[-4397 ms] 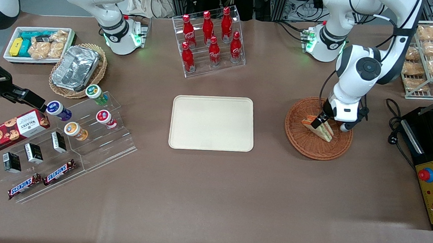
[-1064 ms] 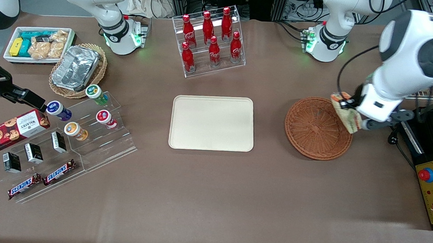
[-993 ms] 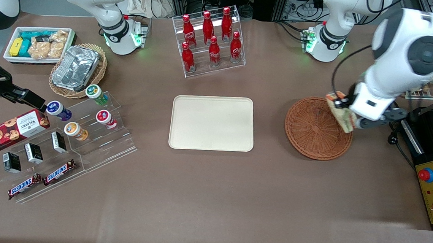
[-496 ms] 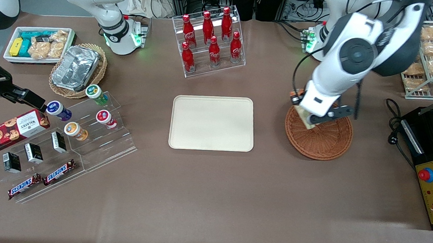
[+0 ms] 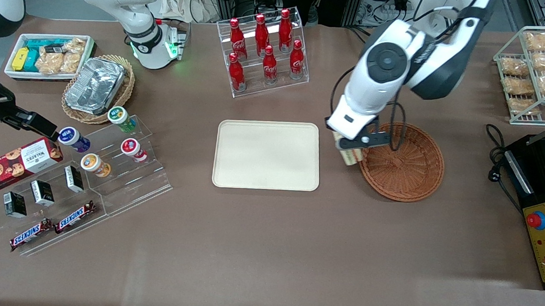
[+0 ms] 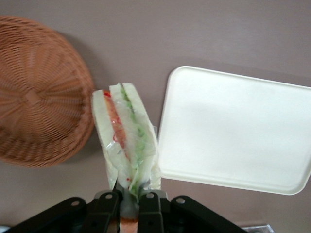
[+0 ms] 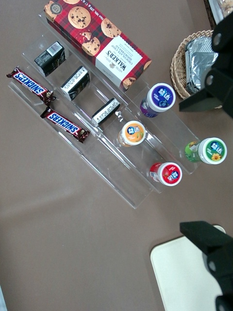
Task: Place sandwich from basket to tray
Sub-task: 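Carry the sandwich over the cream tray with the left gripper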
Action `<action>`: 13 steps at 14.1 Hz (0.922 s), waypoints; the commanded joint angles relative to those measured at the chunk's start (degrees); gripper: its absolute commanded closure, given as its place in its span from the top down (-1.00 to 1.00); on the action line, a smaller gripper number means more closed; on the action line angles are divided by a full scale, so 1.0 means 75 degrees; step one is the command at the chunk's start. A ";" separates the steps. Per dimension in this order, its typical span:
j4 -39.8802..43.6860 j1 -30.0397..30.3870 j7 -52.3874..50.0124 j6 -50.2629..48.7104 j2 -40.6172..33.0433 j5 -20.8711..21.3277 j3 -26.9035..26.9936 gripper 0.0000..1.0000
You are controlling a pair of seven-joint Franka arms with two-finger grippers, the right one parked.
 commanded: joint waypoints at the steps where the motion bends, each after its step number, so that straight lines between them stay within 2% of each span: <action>1: 0.0030 -0.0475 0.0042 0.0921 0.0654 -0.0095 0.0035 -1.00; 7: -0.0392 -0.0957 0.0603 0.2433 0.1639 -0.0060 0.0035 -1.00; 9: -0.0416 -0.0946 0.1211 0.2494 0.1803 -0.0095 0.0035 -1.00; 13: -0.0625 -0.0946 0.1390 0.2949 0.2026 -0.0037 0.0035 -1.00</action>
